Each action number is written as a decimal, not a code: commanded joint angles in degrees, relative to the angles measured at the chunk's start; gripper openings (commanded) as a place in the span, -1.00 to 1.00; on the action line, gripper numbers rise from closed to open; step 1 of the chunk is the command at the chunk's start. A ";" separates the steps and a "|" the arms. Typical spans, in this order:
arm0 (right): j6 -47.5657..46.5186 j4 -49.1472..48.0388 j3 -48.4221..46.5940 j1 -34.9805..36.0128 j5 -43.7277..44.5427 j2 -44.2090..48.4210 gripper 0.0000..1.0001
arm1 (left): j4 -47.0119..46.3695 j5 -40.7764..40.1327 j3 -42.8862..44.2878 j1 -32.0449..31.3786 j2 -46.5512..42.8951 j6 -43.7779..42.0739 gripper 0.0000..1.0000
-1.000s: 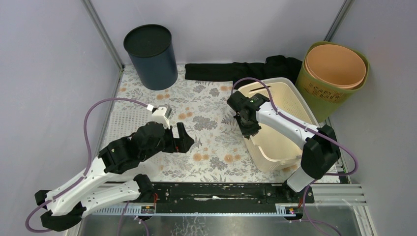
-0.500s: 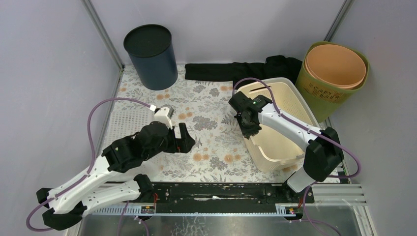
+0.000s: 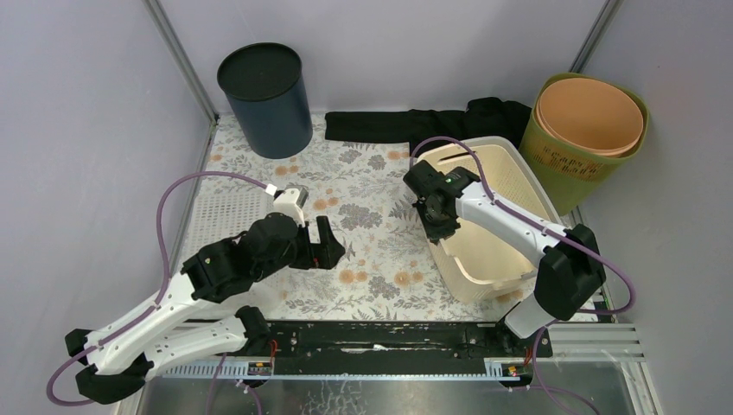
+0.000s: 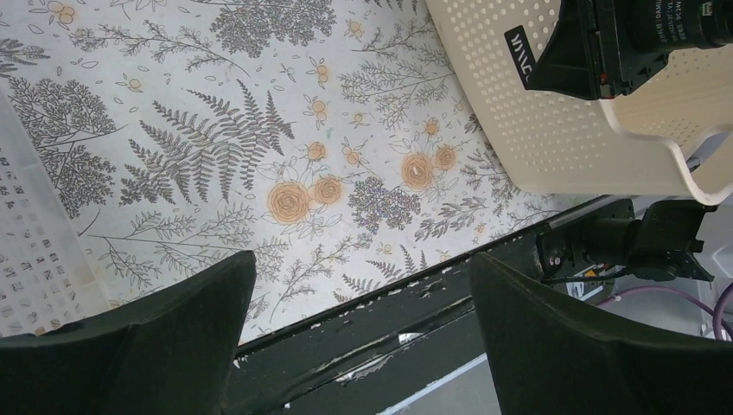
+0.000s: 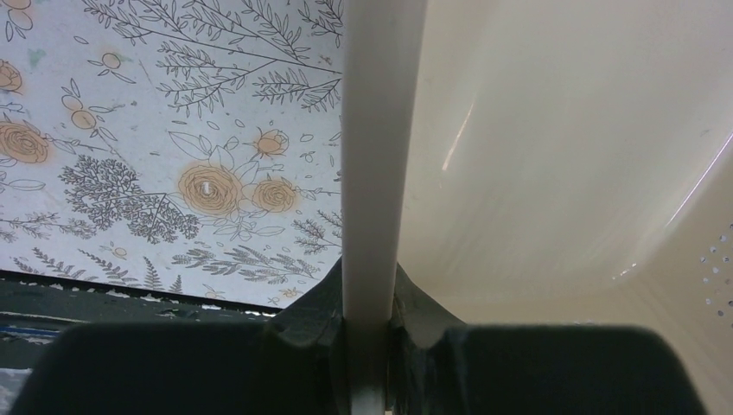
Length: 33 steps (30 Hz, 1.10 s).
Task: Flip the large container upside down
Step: Turn the container upside down at the center of the board.
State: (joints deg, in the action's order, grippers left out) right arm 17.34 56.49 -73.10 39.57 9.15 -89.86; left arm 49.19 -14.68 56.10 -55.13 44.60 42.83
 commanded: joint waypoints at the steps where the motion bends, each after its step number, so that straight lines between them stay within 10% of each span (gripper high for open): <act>1: -1.70 1.01 -2.63 -0.36 -2.54 2.85 -1.00 | -2.96 0.57 0.26 0.10 -0.63 0.33 1.00; 33: -1.57 7.20 -17.52 -0.66 -9.70 6.10 -1.00 | -2.34 0.06 0.42 0.07 -2.36 -0.03 1.00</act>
State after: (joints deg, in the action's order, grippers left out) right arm 16.97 63.33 -85.95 39.22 -0.71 -87.07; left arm 49.19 -14.31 56.10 -55.13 42.68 42.89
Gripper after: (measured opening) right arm 0.194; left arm 1.000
